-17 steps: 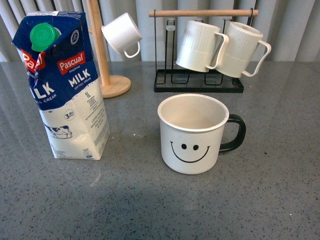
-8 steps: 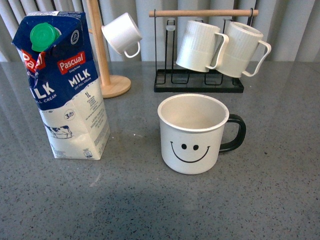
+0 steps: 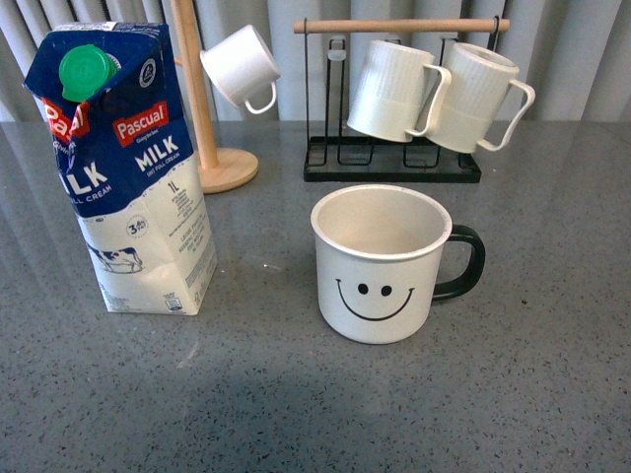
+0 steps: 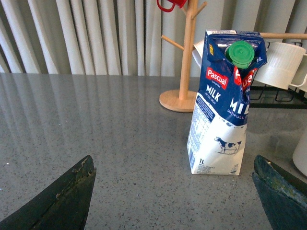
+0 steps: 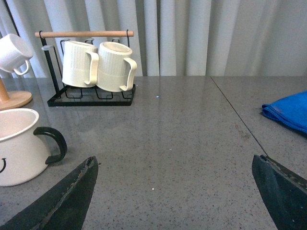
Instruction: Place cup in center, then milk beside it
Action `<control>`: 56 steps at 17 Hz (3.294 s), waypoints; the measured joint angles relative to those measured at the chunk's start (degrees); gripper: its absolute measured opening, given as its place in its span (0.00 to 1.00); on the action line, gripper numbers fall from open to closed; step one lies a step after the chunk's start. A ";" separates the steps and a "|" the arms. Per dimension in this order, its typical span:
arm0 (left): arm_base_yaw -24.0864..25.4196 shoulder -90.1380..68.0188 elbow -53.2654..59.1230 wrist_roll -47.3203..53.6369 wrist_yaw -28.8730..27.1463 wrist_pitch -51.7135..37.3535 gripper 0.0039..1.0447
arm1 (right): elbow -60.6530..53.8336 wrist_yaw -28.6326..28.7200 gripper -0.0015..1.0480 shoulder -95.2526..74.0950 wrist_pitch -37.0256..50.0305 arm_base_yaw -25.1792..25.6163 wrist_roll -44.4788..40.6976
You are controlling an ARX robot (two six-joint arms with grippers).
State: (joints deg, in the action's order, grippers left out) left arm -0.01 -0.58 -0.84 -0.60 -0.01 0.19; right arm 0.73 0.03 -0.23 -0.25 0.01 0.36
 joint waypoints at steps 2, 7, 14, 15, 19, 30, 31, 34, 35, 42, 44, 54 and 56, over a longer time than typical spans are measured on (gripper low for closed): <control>0.00 0.00 0.00 0.00 0.00 0.00 0.94 | 0.00 0.00 0.94 0.00 0.00 0.00 0.00; -4.13 -11.08 -7.04 -3.30 -11.50 12.70 0.94 | 0.00 -0.02 0.94 -0.02 -0.07 0.00 -0.02; -8.13 -31.39 -15.72 -3.72 -7.28 -6.40 0.94 | 0.00 -0.02 0.94 -0.02 0.02 0.00 -0.02; -8.76 -34.93 -17.14 -3.76 -6.78 -8.92 0.94 | 0.00 -0.02 0.94 -0.02 0.02 0.00 -0.02; -12.98 -54.21 -24.96 -4.52 -4.35 -17.27 0.94 | 0.00 -0.02 0.94 -0.02 0.02 0.00 -0.02; -13.11 -76.54 -33.88 -5.44 -4.07 -25.99 0.64 | 0.00 -0.02 0.94 -0.02 0.02 0.00 -0.02; -13.18 -76.59 -33.88 -5.40 -4.48 -26.91 0.54 | 0.00 -0.02 0.94 -0.02 0.02 0.00 -0.02; -13.88 -76.59 -33.97 -5.05 -5.35 -27.10 0.22 | 0.00 -0.02 0.94 -0.02 0.02 0.00 -0.02; -14.25 -76.50 -33.97 -4.96 -5.81 -26.99 0.14 | 0.00 -0.02 0.94 -0.02 0.02 0.00 -0.02; -23.65 -71.28 -34.49 -5.42 -16.02 -24.90 0.03 | 0.00 -0.02 0.94 0.00 0.02 0.00 -0.02; -27.10 -72.94 -35.47 -6.51 -18.64 -25.99 0.03 | 0.00 -0.02 0.94 -0.02 0.02 0.00 -0.02; -32.87 -80.56 -36.59 -11.65 -23.80 -29.81 0.03 | 0.00 -0.02 0.94 -0.02 0.02 0.00 -0.02; -32.87 -80.94 -36.81 -12.52 -23.82 -29.92 0.03 | 0.00 -0.02 0.94 -0.02 0.02 0.00 -0.02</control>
State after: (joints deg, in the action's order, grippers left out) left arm -32.88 -81.52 -37.65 -13.13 -23.84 -29.74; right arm 0.73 0.01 -0.25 -0.23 0.01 0.34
